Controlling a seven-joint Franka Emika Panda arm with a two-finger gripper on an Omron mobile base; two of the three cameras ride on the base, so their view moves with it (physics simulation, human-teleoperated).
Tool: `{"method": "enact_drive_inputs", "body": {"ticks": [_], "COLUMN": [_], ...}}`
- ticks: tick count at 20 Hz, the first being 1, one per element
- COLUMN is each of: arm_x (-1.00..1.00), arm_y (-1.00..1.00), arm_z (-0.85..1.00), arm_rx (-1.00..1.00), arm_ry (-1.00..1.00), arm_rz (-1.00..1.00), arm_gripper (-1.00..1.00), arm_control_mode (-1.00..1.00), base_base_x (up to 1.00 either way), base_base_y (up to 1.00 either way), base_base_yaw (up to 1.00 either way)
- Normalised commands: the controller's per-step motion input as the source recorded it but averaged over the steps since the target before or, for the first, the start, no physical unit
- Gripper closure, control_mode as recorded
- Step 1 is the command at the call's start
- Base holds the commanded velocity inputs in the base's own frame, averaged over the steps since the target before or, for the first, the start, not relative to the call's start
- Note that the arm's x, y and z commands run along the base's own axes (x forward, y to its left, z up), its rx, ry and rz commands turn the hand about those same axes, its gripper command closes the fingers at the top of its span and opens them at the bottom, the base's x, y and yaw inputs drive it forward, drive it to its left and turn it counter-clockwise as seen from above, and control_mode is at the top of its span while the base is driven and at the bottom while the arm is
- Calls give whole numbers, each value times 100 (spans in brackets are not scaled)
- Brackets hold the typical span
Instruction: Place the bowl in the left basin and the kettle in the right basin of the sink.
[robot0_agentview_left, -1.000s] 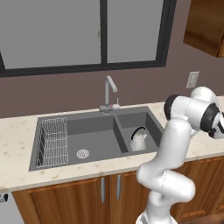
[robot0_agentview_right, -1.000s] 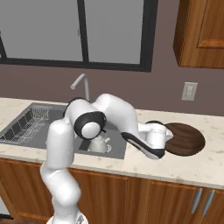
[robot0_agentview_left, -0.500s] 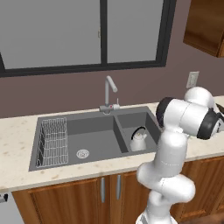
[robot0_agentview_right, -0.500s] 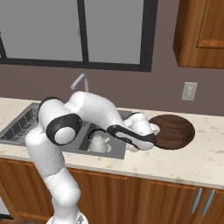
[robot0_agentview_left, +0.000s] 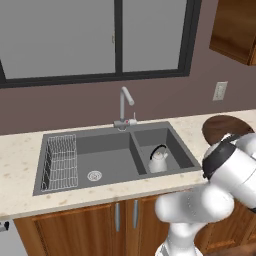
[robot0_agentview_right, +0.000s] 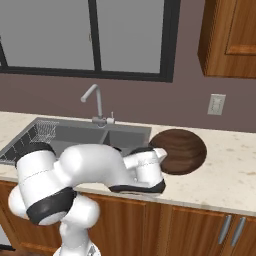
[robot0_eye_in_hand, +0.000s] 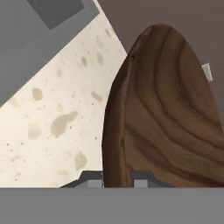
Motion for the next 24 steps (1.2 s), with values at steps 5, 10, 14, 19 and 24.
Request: {"method": "enact_drive_inputs", "body": {"ticks": [5,10,14,19,24], "arm_x": [0,0,9,4,4], "arm_y": [69,64,58,41,14], "arm_z": [68,73,88,100,100], "arm_rx": [0,0,0,0,9], "arm_ry": [3,19,30,25,14], "arm_rz": [12,18,15,13,13], "arm_gripper": [100,100,100,100,100], "arm_control_mode": [-100,-100,-100,-100,-100], "base_base_x": [0,0,0,0,0], "base_base_y": [0,0,0,0,0], "base_base_yaw": [0,0,0,0,0]}}
